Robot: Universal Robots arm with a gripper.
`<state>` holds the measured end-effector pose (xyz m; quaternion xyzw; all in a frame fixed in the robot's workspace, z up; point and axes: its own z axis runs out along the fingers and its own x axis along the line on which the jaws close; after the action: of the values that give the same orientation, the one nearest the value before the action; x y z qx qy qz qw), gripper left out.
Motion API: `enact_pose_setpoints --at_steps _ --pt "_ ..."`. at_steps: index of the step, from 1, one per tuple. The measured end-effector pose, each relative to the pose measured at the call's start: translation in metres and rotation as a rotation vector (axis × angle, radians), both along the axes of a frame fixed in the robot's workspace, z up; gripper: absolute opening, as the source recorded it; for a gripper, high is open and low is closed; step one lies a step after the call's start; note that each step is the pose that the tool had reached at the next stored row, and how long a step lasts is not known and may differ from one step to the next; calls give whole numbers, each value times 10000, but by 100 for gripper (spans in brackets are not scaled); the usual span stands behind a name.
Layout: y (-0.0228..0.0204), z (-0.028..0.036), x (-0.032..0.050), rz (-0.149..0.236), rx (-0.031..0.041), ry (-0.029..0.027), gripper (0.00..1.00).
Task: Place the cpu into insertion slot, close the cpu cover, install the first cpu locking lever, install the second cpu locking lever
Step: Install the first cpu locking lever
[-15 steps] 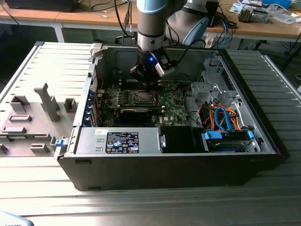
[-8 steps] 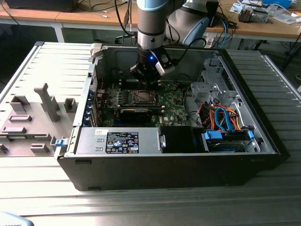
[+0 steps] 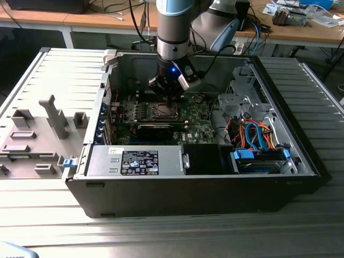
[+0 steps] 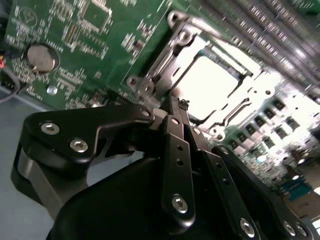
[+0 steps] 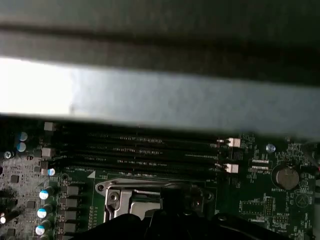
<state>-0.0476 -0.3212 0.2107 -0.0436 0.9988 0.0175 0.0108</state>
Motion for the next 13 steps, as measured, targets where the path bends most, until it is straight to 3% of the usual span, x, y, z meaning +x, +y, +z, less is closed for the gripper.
enact_pose_setpoints --at_steps 1,4,7,13 --pt "-42 0 0 0 -1 1 11" --pt "-99 1 0 1 1 1 11" --pt "-120 42 0 1 -2 -1 11" --pt "-121 220 0 0 -2 -2 11"
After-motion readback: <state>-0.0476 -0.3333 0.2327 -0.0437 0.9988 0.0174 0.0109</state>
